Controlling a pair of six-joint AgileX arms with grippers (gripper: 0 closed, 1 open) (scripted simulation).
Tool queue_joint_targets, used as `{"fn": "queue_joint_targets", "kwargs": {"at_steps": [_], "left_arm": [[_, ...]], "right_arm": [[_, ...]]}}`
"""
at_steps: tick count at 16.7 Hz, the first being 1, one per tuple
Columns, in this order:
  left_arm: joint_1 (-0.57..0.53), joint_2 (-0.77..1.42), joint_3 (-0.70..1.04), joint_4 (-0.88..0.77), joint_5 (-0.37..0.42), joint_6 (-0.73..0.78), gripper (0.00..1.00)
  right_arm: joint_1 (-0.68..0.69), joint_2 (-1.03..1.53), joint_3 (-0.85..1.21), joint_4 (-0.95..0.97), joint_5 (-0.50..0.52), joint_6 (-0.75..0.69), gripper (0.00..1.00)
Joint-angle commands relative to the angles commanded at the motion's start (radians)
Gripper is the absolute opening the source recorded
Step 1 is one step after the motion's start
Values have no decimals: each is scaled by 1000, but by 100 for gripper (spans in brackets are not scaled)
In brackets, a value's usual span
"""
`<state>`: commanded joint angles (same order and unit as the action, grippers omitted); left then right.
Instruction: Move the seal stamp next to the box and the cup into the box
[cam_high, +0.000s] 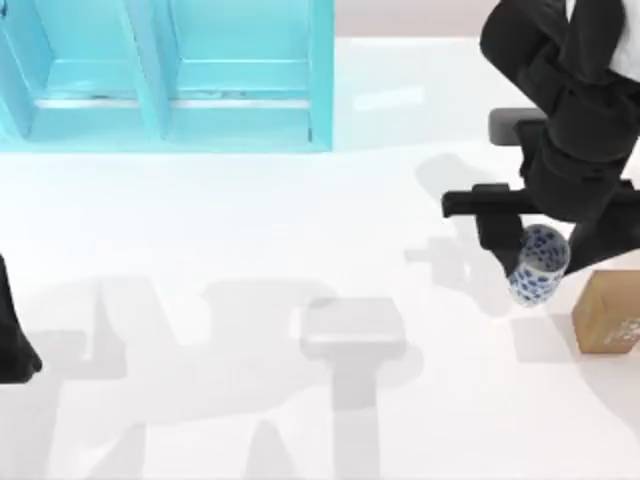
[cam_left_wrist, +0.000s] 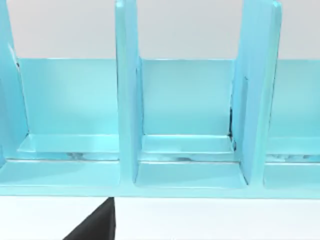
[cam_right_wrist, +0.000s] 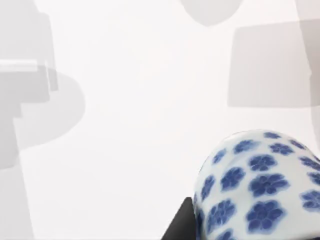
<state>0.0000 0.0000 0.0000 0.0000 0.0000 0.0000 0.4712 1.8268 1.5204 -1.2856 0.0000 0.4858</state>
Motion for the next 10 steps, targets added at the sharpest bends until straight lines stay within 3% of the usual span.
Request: {"fn": "queue_joint_targets", "kwargs": {"at_steps": [7,10], "left_arm": [[0,0,0,0,0,0,100],[0,0,0,0,0,0,100]], "right_arm": [[-698,-174,-206,40,5,-702,0],[-915,-247,-296,67,6,-920,0]]}}
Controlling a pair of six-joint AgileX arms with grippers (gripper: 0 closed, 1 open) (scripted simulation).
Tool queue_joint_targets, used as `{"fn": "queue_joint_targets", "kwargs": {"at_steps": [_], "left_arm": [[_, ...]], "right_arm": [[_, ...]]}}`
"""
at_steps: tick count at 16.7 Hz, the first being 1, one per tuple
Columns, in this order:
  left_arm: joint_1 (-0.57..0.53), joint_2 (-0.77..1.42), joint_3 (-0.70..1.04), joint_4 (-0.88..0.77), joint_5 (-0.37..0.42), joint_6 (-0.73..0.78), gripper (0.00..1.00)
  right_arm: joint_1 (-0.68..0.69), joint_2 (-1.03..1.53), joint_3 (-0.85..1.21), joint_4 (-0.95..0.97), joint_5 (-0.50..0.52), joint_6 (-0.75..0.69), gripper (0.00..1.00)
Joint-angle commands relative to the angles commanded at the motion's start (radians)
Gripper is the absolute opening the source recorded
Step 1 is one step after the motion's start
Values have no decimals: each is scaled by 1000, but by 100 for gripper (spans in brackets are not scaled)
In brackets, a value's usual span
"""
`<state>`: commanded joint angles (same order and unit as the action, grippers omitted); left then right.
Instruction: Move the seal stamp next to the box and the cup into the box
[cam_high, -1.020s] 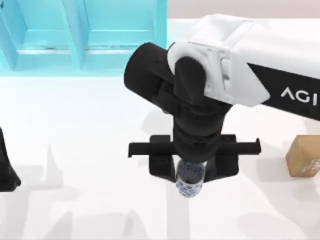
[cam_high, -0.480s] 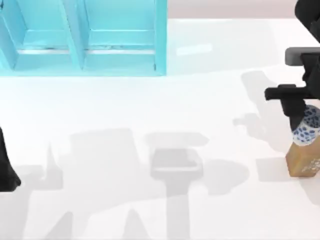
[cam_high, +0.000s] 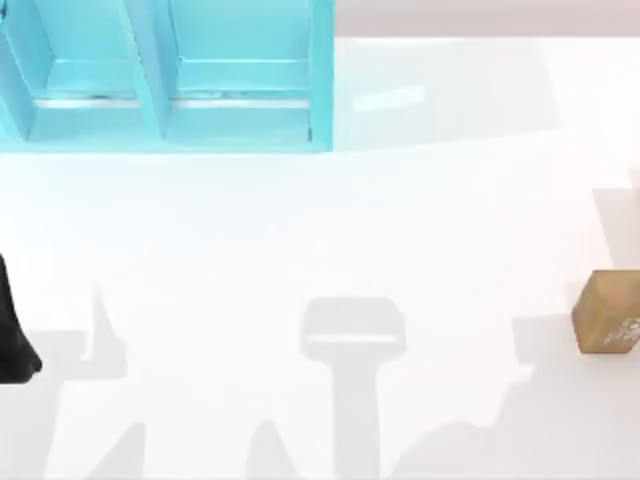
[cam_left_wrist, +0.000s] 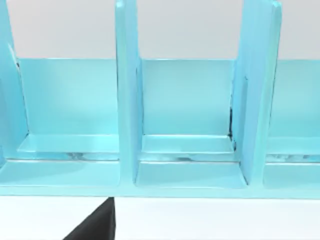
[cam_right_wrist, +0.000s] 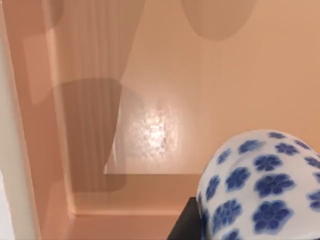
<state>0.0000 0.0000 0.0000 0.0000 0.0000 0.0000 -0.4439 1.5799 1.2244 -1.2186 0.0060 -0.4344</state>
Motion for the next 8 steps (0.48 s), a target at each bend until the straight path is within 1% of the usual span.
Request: {"fn": "queue_joint_targets", "kwargs": {"at_steps": [2,4,8], "left_arm": [[0,0,0,0,0,0,100],[0,0,0,0,0,0,100],[0,0,0,0,0,0,100]], "right_arm": [[-92,-37,-47,16,0,-92,0],[-142,-59,-75,25,-2,-142,0],[-151,-63,-80,27,-2,-151,0]]}}
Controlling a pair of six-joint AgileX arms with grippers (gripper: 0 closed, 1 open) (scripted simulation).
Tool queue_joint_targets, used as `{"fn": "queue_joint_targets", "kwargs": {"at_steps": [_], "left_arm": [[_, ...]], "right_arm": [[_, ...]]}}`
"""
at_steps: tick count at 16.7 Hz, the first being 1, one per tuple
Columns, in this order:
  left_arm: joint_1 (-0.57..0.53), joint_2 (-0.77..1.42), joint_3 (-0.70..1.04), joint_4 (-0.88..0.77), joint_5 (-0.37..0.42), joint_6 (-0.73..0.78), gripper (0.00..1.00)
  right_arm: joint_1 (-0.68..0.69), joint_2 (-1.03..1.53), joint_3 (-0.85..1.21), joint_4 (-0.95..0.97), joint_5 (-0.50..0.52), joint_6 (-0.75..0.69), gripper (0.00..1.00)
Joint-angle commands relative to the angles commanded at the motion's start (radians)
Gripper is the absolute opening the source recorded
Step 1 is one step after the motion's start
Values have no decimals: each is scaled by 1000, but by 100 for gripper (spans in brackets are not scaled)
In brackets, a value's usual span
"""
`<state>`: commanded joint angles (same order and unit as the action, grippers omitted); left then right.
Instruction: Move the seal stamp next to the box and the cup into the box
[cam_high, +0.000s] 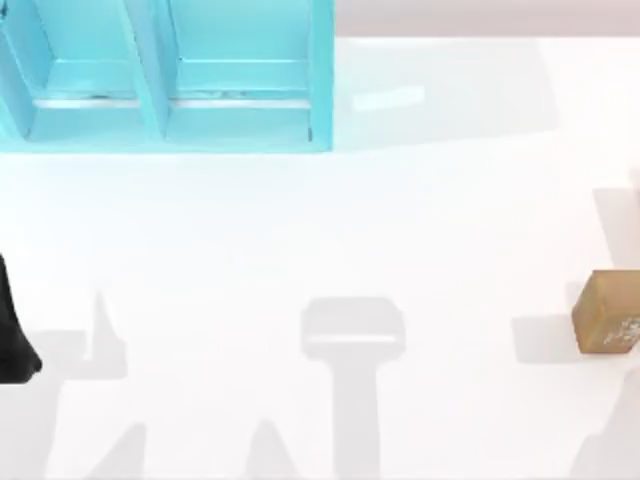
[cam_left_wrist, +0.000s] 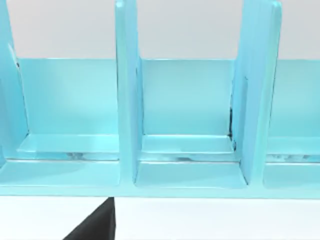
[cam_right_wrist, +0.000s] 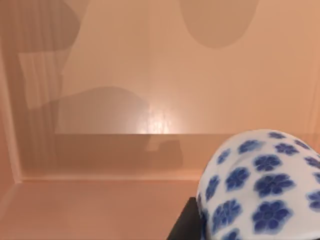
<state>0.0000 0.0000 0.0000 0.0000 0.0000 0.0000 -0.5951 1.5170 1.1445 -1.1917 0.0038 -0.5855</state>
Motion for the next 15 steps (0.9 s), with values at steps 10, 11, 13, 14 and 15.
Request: {"fn": "queue_joint_targets", "kwargs": {"at_steps": [10,11,13,14,15], "left_arm": [[0,0,0,0,0,0,100],[0,0,0,0,0,0,100],[0,0,0,0,0,0,100],[0,0,0,0,0,0,100],[0,0,0,0,0,0,100]], "right_arm": [[-5,27,-50,199,-36,-15,0],[-11,31,-65,215,-30,-18,0],[-15,41,-108,241,-18,-16,0],[-12,46,-134,250,-12,-12,0],[-8,52,-160,257,-8,-8,0]]}}
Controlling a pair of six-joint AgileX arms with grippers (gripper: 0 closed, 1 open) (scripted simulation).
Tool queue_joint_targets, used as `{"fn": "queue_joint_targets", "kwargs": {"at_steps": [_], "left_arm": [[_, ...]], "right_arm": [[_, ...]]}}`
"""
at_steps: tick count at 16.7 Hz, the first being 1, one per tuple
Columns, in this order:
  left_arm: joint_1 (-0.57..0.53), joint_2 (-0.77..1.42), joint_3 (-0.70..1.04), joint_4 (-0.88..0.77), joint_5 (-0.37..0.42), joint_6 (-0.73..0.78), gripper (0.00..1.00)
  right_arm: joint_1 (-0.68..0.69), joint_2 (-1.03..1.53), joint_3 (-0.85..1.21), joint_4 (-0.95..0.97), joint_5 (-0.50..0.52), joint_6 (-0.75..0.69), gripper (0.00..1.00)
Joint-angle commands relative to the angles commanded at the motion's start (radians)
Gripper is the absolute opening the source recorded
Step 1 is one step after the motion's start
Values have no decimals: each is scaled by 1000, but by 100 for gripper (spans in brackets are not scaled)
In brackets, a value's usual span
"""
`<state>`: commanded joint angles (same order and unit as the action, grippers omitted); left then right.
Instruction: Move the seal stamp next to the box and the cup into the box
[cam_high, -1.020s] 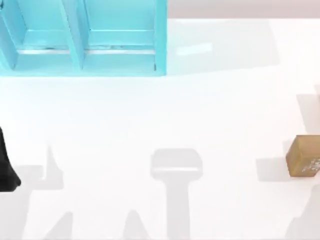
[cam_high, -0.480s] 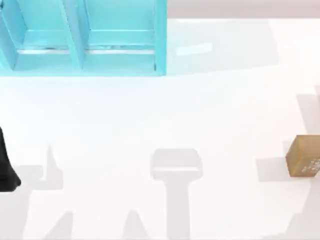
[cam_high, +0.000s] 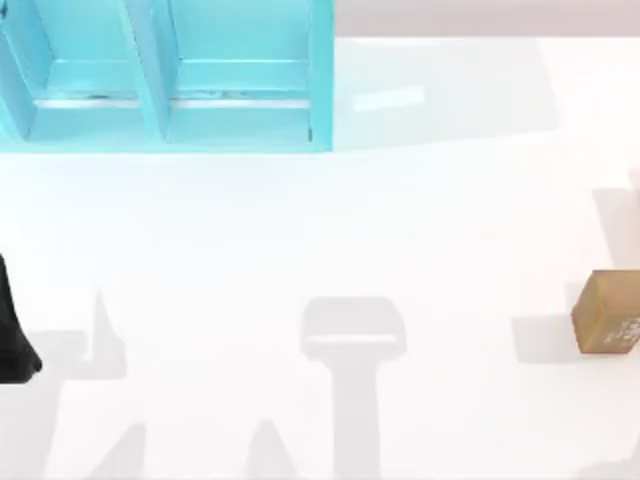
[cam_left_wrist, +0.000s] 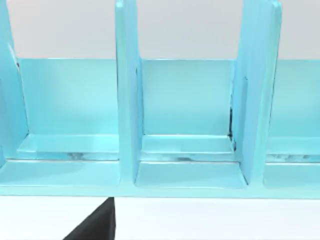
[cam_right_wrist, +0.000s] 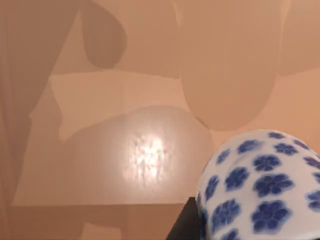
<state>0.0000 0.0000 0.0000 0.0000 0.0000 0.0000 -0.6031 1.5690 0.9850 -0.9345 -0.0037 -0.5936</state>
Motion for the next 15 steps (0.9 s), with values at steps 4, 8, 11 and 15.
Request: {"fn": "queue_joint_targets", "kwargs": {"at_steps": [4,8,11,15], "left_arm": [[0,0,0,0,0,0,100],[0,0,0,0,0,0,100],[0,0,0,0,0,0,100],[0,0,0,0,0,0,100]], "right_arm": [[10,15,-42,11,8,11,0],[10,15,-42,11,8,11,15],[10,15,-42,11,8,11,38],[10,15,-42,11,8,11,68]]}}
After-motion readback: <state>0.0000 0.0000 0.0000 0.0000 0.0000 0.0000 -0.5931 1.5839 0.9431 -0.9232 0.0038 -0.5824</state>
